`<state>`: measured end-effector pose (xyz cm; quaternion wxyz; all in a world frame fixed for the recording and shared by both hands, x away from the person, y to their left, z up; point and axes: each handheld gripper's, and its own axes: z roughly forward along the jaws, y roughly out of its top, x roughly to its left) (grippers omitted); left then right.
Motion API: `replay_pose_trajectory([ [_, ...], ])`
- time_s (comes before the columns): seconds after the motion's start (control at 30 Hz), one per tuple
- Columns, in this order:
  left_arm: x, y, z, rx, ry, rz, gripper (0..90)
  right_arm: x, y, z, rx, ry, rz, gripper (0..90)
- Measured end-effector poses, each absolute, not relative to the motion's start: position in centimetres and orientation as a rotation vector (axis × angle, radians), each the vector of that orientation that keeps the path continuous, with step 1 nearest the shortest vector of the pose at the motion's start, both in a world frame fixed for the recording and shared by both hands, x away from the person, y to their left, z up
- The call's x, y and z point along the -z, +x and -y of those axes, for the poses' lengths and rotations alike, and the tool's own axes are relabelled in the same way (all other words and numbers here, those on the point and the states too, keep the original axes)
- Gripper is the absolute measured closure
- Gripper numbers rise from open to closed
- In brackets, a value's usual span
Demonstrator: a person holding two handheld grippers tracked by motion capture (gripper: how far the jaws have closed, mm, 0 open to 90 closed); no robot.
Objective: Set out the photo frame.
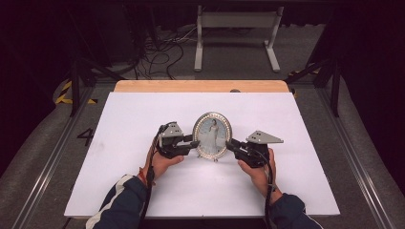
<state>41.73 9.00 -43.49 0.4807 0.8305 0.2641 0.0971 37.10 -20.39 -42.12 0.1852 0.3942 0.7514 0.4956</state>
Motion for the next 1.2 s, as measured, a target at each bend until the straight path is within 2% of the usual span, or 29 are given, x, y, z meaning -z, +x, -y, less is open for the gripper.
replay_pose_trajectory([
  [0.27,43.5,40.7,-8.9,-0.277,2.077,-0.624,68.2,42.1,37.5,20.2,-1.398,1.111,-2.115,74.8],
  [1.2,43.6,40.4,-9.0,-0.297,2.076,-0.609,67.7,42.1,37.6,19.5,-1.310,1.024,-2.153,71.9],
])
